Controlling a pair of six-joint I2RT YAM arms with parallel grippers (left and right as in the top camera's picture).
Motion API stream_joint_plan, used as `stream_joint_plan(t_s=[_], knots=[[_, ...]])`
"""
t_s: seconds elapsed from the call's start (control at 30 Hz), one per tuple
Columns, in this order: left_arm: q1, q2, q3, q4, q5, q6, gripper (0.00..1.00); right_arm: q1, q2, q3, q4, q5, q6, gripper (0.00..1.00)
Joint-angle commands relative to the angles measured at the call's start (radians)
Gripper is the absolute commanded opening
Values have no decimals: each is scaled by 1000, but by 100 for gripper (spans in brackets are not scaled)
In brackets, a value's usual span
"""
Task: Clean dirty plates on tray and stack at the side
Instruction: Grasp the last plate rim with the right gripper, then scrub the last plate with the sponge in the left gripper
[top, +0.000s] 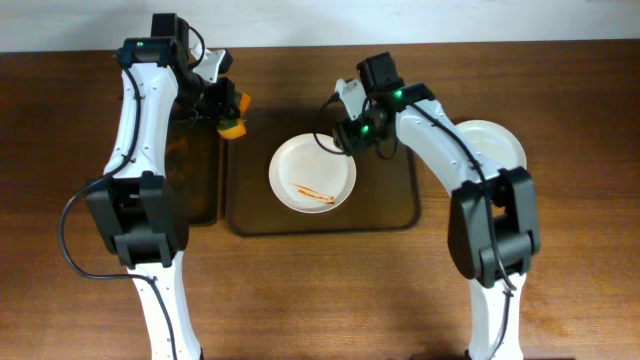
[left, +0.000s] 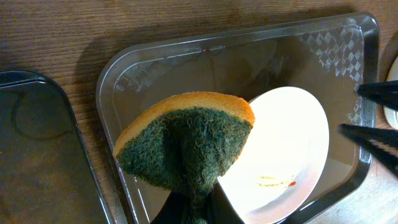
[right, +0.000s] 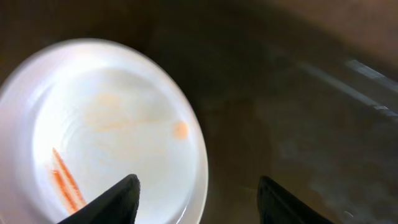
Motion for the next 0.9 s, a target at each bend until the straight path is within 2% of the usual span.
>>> stream_joint_plan(t_s=[0.0, 0.13, 0.2, 0.27, 0.3, 0.37, 0.4, 0.43, 0.5, 0.57, 0.6, 0.67, 0.77, 0.8, 0.87], knots=[[-3, -6, 16, 6, 1, 12, 0, 31, 43, 20, 33, -38, -104, 63], [-6, -6, 16, 5, 1, 13, 0, 36, 108, 18, 40, -39, -69, 54], [-6, -6, 16, 5, 0, 13, 0, 34, 117, 18, 41, -37, 17, 21], [-6, -6, 16, 5, 0, 13, 0, 32, 117, 18, 39, -33, 98, 8], [-6, -6, 16, 5, 0, 13, 0, 32, 117, 18, 15, 5, 203, 4], [-6, -6, 16, 2, 0, 13, 0, 32, 117, 18, -42, 39, 357, 4], [-6, -6, 16, 3, 0, 13, 0, 32, 117, 18, -120, 107, 558, 4], [-6, -6, 16, 3, 0, 13, 0, 32, 117, 18, -187, 112, 669, 4], [-6, -6, 16, 5, 0, 13, 0, 35, 117, 18, -228, 71, 693, 8], [-6, -6, 16, 5, 0, 13, 0, 34, 117, 18, -240, -16, 692, 35], [-6, -6, 16, 5, 0, 13, 0, 28, 116, 19, -219, -16, 624, 52], [-6, -6, 16, 5, 0, 13, 0, 6, 116, 19, -144, -15, 439, 56], [-7, -6, 16, 6, 0, 13, 0, -6, 117, 19, -32, -10, 202, 57], [-7, -6, 16, 6, 0, 13, 0, -5, 117, 19, -16, -6, 177, 56], [-8, -6, 16, 6, 0, 13, 0, -4, 117, 11, -40, 0, 179, 27]])
